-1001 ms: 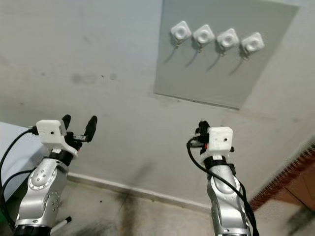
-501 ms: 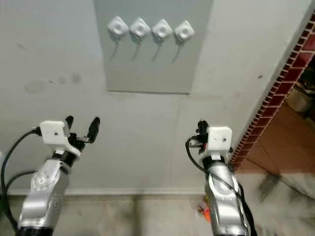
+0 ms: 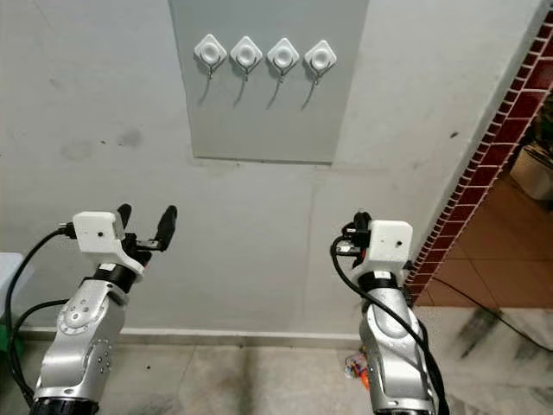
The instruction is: Hang keys on a hook
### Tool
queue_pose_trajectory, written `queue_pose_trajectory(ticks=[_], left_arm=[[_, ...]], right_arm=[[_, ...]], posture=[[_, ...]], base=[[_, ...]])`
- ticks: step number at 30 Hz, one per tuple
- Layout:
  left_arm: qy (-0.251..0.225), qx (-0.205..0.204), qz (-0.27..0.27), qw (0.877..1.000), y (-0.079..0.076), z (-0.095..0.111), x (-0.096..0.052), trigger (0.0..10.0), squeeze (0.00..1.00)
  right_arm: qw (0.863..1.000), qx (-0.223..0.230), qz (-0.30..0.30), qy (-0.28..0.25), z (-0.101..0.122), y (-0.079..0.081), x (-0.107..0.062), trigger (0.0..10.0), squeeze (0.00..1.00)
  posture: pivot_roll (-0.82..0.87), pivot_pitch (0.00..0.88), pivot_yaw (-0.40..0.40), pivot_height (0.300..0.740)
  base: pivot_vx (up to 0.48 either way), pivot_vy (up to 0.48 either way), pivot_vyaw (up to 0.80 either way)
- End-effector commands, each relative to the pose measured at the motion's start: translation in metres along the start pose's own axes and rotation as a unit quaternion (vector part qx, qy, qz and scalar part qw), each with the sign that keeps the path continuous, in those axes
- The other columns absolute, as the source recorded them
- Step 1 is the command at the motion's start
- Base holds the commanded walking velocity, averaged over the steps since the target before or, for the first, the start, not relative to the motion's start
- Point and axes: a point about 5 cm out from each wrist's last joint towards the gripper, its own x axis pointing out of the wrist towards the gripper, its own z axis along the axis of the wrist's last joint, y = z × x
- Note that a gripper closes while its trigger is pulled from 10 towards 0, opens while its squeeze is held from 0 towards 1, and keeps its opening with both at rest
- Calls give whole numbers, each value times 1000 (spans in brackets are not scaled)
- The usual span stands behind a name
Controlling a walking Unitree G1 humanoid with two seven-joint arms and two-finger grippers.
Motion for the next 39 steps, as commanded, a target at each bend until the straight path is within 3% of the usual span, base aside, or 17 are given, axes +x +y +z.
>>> queue_pose_trajectory(ticks=[1, 5, 7, 8, 15, 22, 28, 39], left_arm=[[10, -5, -5, 1000, -3, -1, 2, 10000, 0], [7, -2, -11, 1000, -3, 0, 3, 10000, 0], [14, -18, -9, 1000, -1, -1, 3, 10000, 0], [23, -45, -10, 999, 0, -2, 3, 10000, 0], [27, 4, -13, 1000, 1, -2, 4, 10000, 0], [26, -14, -13, 999, 2, -2, 7, 10000, 0], [26, 15, -13, 999, 6, 1, 8, 10000, 0], [7, 75, -88, 993, -8, 8, 12, 10000, 0]], right_arm=[[1000, -7, -11, -11, 8, -4, 2, 10000, 0], [1000, -5, -8, -12, 9, -5, 3, 10000, 0], [1000, -12, -2, -17, 10, -5, 3, 10000, 0], [1000, -15, -6, -21, 11, -5, 2, 10000, 0], [1000, -3, -8, -18, 9, -1, -1, 10000, 0], [1000, -20, -5, -23, 10, -5, -3, 10000, 0], [999, -23, -4, -24, 10, -5, -3, 10000, 0], [998, -24, 29, -46, 21, 1, 10, 10000, 0]], posture=[[-52, 0, -25, 740], [-53, 0, -25, 740], [-54, 0, -16, 740], [-55, 0, -14, 740], [-69, 0, -6, 740], [-73, 0, -7, 740], [-63, 0, -9, 740], [-63, 0, 2, 740]], base=[[0, 0, 0], [0, 0, 0], [0, 0, 0], [0, 476, 0], [0, 268, 0], [0, 0, 0], [0, 0, 0], [0, 0, 0]])
